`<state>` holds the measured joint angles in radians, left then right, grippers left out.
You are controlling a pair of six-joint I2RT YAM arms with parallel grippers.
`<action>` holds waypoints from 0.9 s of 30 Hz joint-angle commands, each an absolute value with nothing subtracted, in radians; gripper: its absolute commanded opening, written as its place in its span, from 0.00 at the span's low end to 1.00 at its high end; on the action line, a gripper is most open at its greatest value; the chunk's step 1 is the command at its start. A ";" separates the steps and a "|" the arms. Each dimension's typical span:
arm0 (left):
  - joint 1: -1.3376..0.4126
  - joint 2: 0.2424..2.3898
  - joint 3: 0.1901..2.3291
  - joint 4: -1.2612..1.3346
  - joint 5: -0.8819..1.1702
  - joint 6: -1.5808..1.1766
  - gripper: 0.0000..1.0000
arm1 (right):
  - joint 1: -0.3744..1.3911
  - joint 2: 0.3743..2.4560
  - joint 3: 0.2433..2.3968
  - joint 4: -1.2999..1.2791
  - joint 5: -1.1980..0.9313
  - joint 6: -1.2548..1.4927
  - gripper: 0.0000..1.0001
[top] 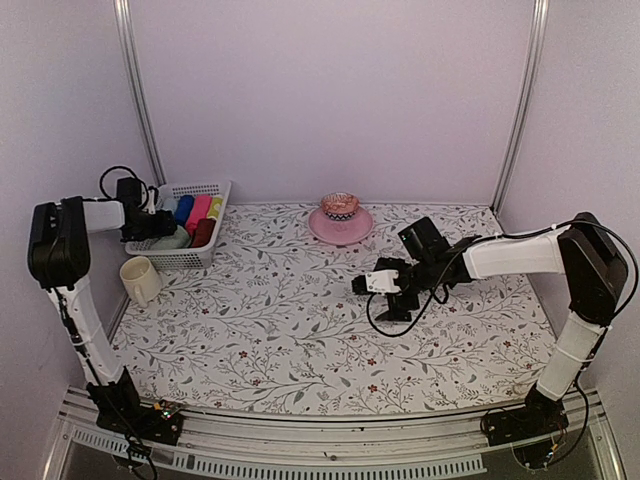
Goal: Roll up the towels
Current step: Smooth out the towel in the storage box, then reset both arms
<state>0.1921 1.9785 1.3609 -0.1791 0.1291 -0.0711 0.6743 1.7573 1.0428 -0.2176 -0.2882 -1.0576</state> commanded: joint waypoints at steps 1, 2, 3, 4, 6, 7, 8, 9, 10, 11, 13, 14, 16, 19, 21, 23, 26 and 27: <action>0.191 1.853 1.413 -0.204 0.158 -0.101 0.83 | 0.677 1.743 1.081 -0.221 -0.279 -1.034 0.99; 0.186 1.831 1.416 -0.216 0.154 -0.106 0.88 | 0.674 1.740 1.087 -0.222 -0.278 -1.025 0.99; 0.181 1.806 1.419 -0.231 0.145 -0.111 0.95 | 0.669 1.735 1.095 -0.222 -0.276 -1.016 0.99; 0.172 1.774 1.412 -0.244 0.141 -0.116 0.97 | 0.658 1.729 1.105 -0.222 -0.275 -0.994 0.99; 0.144 1.704 1.387 -0.269 0.129 -0.121 0.97 | 0.629 1.715 1.130 -0.222 -0.267 -0.952 0.99; 0.126 1.666 1.375 -0.284 0.113 -0.121 0.97 | 0.606 1.707 1.147 -0.223 -0.251 -0.913 0.99; 0.105 1.628 1.359 -0.298 0.097 -0.119 0.97 | 0.586 1.700 1.166 -0.227 -0.232 -0.885 0.99; 0.083 1.585 1.338 -0.311 0.086 -0.118 0.97 | 0.567 1.693 1.193 -0.245 -0.219 -0.846 0.99; 0.058 1.542 1.312 -0.320 0.077 -0.120 0.97 | 0.541 1.686 1.219 -0.274 -0.219 -0.820 0.99; 0.035 1.494 1.281 -0.328 0.077 -0.124 0.97 | 0.514 1.678 1.261 -0.307 -0.226 -0.777 0.99; -0.019 1.399 1.226 -0.352 0.091 -0.144 0.97 | 0.466 1.659 1.320 -0.382 -0.226 -0.706 0.99; -0.046 1.345 1.192 -0.355 0.102 -0.151 0.97 | 0.448 1.644 1.341 -0.417 -0.226 -0.656 0.99; -0.113 1.236 1.115 -0.355 0.109 -0.169 0.97 | 0.424 1.599 1.343 -0.446 -0.217 -0.587 0.99; -0.203 1.086 0.995 -0.343 0.112 -0.196 0.97 | 0.412 1.499 1.294 -0.447 -0.212 -0.486 0.99; -0.248 1.015 0.923 -0.338 0.119 -0.200 0.97 | 0.409 1.434 1.263 -0.446 -0.238 -0.427 0.99; -0.275 0.957 0.867 -0.340 0.139 -0.193 0.97 | 0.407 1.355 1.223 -0.438 -0.250 -0.376 0.99; -0.305 0.863 0.791 -0.330 0.147 -0.153 0.97 | 0.403 1.240 1.127 -0.377 -0.192 -0.341 0.99; -0.306 0.836 0.772 -0.324 0.156 -0.140 0.97 | 0.400 1.200 1.087 -0.343 -0.161 -0.334 0.99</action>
<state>-0.2810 0.9173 0.8429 -0.3264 0.1280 -0.1741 0.4049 1.3128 1.1942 -0.3943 -0.2214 -0.4416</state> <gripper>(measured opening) 0.973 0.989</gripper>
